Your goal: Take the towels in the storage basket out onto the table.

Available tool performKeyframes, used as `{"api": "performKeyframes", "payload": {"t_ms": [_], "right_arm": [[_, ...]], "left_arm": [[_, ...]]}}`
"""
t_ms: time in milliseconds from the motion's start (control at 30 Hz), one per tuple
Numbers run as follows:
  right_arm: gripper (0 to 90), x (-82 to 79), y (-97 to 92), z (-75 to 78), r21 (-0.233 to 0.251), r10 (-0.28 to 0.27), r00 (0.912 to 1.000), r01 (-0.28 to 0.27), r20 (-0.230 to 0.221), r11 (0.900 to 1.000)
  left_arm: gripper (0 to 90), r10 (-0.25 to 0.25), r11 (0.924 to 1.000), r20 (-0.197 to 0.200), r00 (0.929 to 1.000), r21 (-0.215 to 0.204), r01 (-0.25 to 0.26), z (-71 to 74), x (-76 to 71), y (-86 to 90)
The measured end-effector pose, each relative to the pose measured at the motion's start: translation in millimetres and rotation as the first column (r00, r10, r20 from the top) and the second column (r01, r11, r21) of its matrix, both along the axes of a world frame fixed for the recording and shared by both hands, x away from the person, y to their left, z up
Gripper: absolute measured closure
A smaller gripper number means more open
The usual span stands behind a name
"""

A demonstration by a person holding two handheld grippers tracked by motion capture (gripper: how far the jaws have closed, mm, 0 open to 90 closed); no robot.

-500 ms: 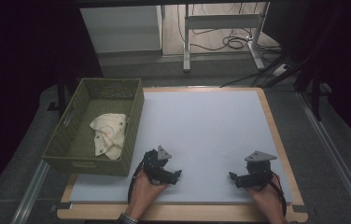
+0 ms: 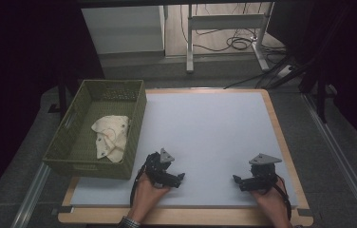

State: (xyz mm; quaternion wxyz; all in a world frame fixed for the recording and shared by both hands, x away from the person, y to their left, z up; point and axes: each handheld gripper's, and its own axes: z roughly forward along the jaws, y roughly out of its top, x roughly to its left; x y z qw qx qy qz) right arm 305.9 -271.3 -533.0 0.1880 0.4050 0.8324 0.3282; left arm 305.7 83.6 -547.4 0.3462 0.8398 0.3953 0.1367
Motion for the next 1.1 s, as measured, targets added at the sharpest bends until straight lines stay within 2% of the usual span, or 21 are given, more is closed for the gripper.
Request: {"api": "performKeyframes", "payload": {"t_ms": [500,667,933,1100], "right_arm": [[0.3,-0.2,0.0,-0.1,0.000,0.000,1.0000,0.000,0.002,1.0000],[0.3,-0.2,-0.1,-0.1,0.000,0.000,1.0000,0.000,0.003,1.0000],[0.3,-0.3,-0.1,-0.1,0.000,0.000,1.0000,0.000,0.003,1.0000],[0.3,-0.3,-0.1,-0.1,0.000,0.000,1.0000,0.000,0.003,1.0000]], "left_arm": [[1.2,-0.005,1.0000,-0.008,1.0000,0.005,0.005,1.5,0.1,-0.7],[2.4,-0.036,0.9990,-0.023,0.9991,0.024,0.036,5.1,1.6,-3.1],[2.4,-0.070,0.9973,-0.016,0.9974,0.020,0.070,24.0,7.0,-9.9],[2.4,-0.100,0.9949,-0.015,0.9948,0.003,0.101,36.5,13.9,-16.2]]}}
